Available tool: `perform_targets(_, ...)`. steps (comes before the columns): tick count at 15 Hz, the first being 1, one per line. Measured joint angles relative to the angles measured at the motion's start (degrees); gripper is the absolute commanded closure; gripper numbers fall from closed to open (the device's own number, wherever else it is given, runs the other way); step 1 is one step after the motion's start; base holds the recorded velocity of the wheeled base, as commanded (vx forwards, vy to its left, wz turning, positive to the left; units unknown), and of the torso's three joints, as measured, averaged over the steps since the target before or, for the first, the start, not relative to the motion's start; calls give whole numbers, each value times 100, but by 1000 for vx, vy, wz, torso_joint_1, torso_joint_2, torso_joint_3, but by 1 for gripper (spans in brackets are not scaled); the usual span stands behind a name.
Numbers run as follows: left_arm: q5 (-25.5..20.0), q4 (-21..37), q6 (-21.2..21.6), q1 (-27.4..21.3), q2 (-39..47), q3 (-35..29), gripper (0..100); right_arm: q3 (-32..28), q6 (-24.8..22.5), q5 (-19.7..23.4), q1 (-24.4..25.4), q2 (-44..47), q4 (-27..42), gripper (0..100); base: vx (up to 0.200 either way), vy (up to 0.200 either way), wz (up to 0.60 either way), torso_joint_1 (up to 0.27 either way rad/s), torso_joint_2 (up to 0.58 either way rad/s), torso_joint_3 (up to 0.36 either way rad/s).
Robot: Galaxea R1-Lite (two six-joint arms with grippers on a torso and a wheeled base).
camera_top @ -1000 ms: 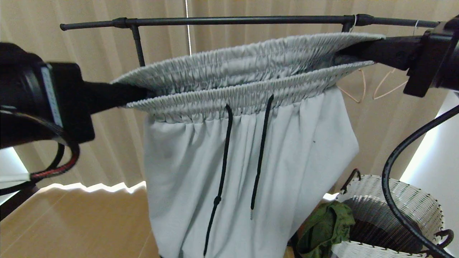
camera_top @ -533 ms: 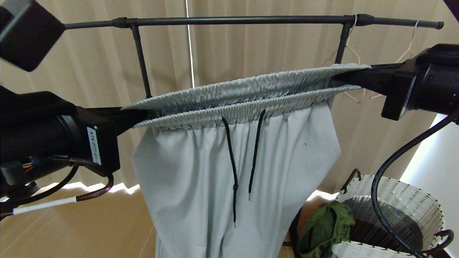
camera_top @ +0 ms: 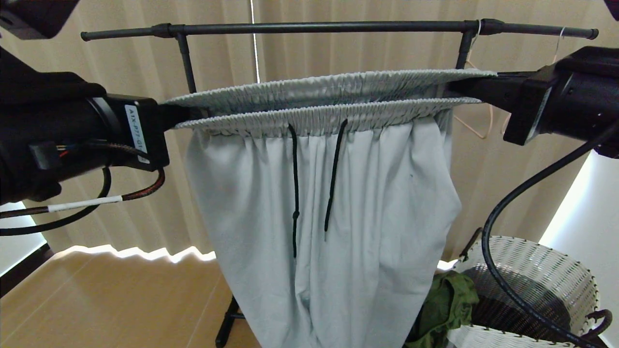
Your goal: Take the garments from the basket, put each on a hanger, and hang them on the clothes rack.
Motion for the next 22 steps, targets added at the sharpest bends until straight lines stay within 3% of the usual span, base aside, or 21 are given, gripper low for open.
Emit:
perform_targets(7,29,28,-71,-240,160,-69,100,233,2,-90,-154,110,-189,100,0,0,0,0,0,0)
perform_targets(12,52,9,-89,-227,789,-566,100,877,-5,88,-158,-625,-127,100,0,0,0,0,0,0)
perform_targets(17,60,23,-95,-143,1684,-1702,100,1295,-5,1720,-60,-1232,-187,100,0,0,0,0,0,0)
perform_targets(19,49,11,-95,-94,1932,-1960,100,1356,5,2139,-11,-1345,-334,100,0,0,0,0,0,0)
perform_targets(22,33,15,-95,-79,2094,-2098,100,1487,2,2333,74,-1386,-694,100,0,0,0,0,0,0)
